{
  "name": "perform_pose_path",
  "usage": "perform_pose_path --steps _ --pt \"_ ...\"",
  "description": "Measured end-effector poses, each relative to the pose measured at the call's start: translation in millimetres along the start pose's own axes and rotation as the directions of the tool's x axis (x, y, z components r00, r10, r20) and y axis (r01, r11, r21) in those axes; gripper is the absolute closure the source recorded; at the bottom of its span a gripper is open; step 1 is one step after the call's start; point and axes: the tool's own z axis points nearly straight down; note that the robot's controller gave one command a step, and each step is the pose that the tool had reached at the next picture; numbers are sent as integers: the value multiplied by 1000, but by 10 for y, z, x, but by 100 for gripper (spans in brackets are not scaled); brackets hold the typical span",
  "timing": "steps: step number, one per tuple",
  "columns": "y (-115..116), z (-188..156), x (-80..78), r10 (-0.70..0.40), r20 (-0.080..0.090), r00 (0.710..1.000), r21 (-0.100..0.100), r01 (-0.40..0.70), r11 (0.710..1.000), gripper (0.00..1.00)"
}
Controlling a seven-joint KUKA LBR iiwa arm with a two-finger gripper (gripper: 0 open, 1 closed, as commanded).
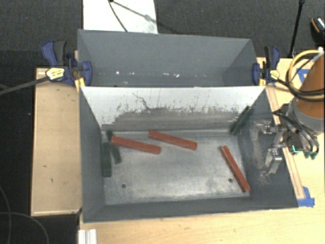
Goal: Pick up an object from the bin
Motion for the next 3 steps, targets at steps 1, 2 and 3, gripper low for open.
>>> perform_pose_path --steps 1,2,3 --pt "402 933 -442 204 2 979 -2 -204 979 0" --pt "-290 1773 -556 200 1 980 0 -200 980 0" --pt "-146 1730 -688 684 7 729 -9 -684 730 0"
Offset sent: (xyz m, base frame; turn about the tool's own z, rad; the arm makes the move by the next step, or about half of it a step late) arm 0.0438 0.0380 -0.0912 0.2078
